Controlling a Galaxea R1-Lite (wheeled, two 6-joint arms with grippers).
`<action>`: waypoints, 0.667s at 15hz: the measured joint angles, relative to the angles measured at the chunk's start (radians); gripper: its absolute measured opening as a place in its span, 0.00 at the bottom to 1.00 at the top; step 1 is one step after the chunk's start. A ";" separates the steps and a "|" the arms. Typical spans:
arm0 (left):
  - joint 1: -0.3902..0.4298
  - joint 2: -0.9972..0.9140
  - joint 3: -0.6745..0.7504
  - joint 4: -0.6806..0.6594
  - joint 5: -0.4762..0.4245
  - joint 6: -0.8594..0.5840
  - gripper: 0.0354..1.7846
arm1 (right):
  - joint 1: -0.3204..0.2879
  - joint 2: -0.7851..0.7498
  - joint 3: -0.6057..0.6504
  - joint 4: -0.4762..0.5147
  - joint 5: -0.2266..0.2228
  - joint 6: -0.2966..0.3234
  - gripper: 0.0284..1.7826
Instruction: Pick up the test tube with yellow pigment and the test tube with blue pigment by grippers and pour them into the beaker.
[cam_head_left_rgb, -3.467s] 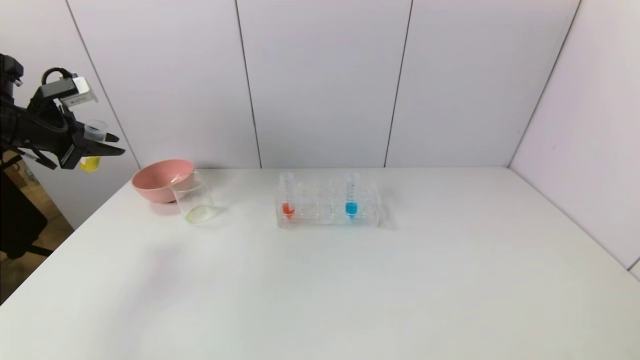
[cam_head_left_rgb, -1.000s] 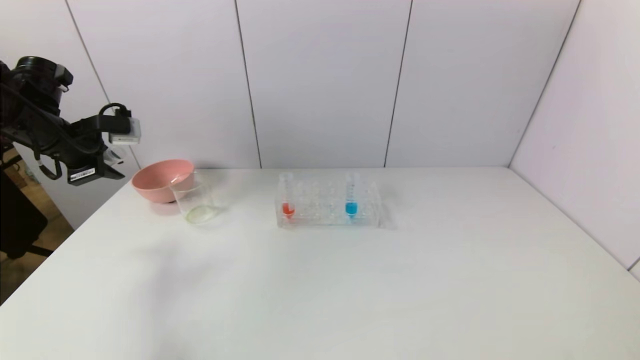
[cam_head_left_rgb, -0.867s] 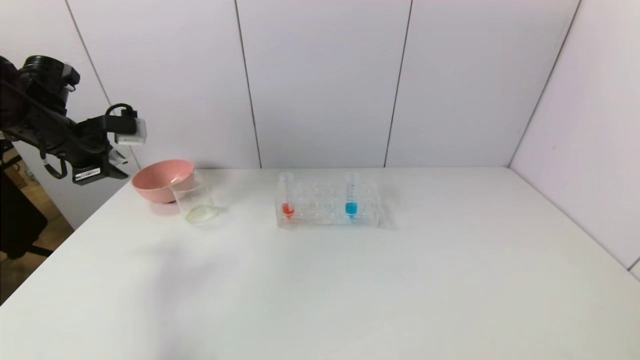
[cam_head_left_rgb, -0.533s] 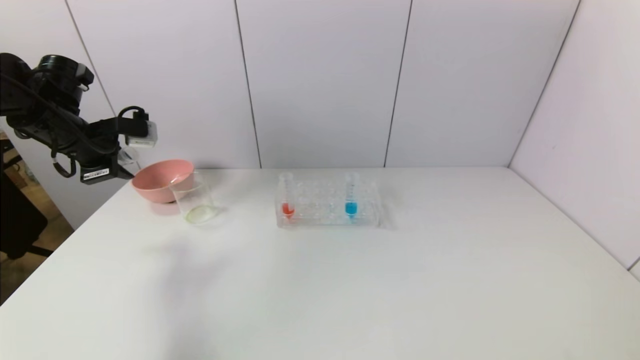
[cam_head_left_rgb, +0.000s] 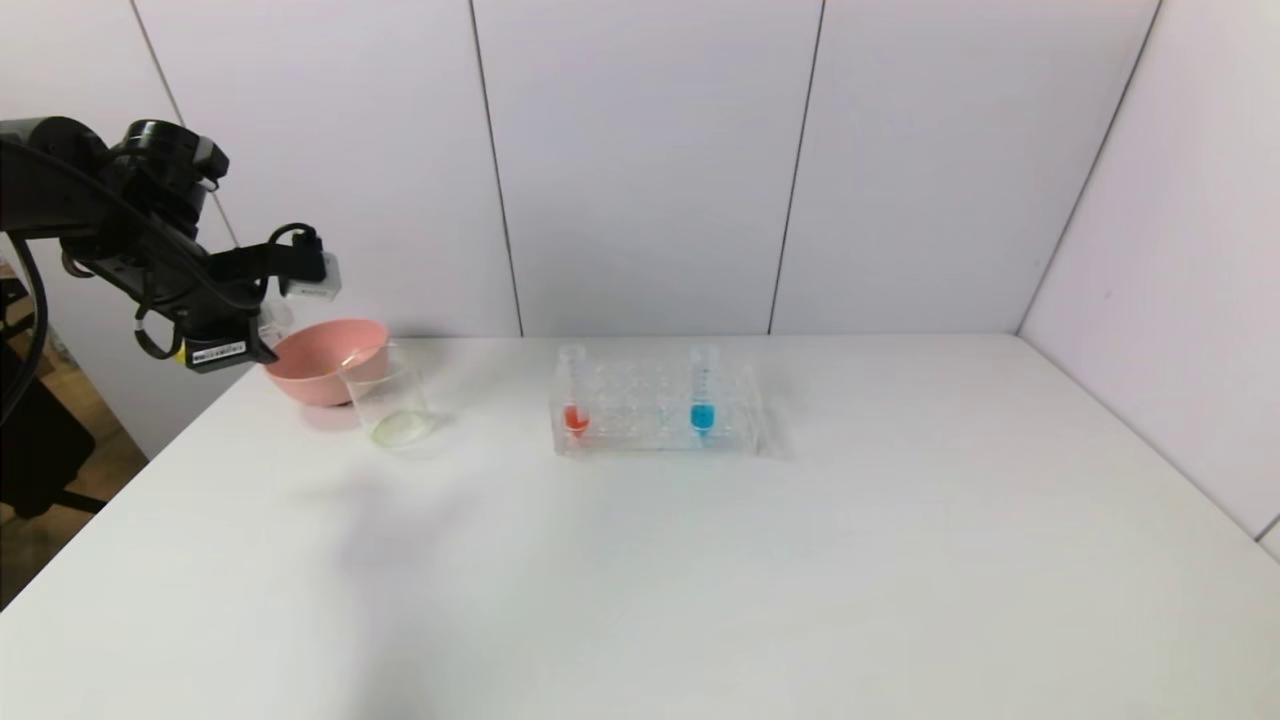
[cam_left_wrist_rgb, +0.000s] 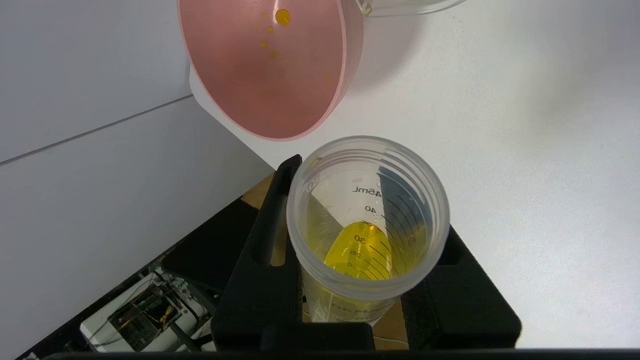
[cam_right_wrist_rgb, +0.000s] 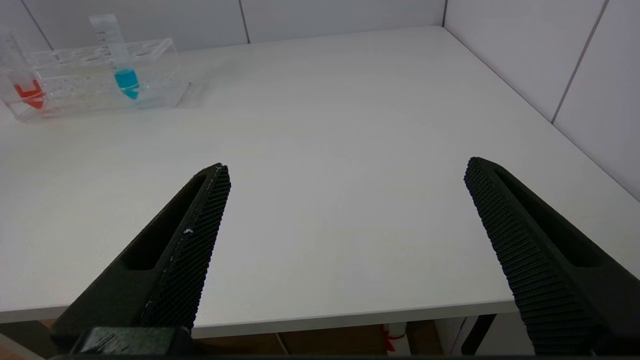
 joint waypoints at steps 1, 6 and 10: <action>-0.005 0.001 0.000 0.000 0.006 -0.012 0.29 | 0.000 0.000 0.000 0.000 0.000 0.000 0.96; -0.015 0.019 0.000 -0.002 0.037 -0.056 0.29 | 0.000 0.000 0.000 0.000 0.000 0.000 0.96; -0.015 0.027 -0.009 -0.005 0.038 -0.037 0.29 | 0.000 0.000 0.000 0.000 0.000 0.000 0.96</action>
